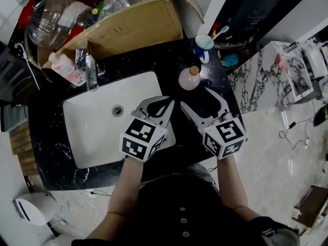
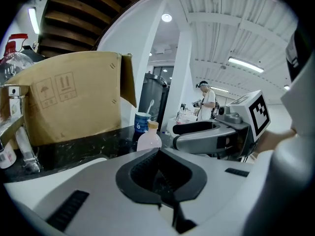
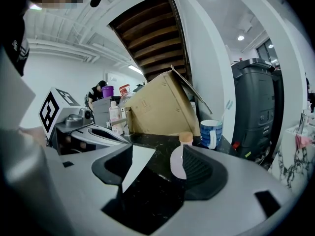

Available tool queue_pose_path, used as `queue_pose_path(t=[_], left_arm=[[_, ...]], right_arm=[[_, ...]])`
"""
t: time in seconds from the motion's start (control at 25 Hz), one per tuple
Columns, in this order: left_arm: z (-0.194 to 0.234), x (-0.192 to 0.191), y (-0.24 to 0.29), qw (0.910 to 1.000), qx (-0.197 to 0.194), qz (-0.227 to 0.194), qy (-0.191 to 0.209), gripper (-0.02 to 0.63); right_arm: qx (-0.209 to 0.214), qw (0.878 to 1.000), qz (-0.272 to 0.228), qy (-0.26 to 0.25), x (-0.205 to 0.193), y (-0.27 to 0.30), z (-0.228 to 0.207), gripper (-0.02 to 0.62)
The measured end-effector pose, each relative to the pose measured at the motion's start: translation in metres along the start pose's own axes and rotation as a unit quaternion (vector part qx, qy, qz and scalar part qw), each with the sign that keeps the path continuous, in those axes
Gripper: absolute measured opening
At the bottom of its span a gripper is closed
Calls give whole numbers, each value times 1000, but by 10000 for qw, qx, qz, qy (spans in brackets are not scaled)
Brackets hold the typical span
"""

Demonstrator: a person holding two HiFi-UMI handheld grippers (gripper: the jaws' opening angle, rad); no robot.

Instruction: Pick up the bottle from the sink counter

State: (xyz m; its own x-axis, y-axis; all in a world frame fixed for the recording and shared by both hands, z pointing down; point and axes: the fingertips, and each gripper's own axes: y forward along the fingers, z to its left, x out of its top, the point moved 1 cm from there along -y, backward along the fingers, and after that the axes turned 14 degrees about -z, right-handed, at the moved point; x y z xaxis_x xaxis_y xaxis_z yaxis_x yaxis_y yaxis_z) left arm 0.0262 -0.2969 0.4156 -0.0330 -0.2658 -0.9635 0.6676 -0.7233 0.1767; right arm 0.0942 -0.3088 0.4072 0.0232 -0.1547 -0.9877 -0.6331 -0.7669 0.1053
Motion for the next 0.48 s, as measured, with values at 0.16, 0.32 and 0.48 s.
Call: queue_pose_path(t=[0.16,0.32,0.48], left_arm=[[4,0,9,10000,-62,22,32,18],[10,0,20,9999,-48,59,87,17],[16,-6,30,9998,-56,127,127,18]], right_arm=[[-69,10000,48,10,-3,4,-9,311],[-138,9999,84,55,-5,11,-21,323],[-187,9996,207,50,-11,17,-32,331]])
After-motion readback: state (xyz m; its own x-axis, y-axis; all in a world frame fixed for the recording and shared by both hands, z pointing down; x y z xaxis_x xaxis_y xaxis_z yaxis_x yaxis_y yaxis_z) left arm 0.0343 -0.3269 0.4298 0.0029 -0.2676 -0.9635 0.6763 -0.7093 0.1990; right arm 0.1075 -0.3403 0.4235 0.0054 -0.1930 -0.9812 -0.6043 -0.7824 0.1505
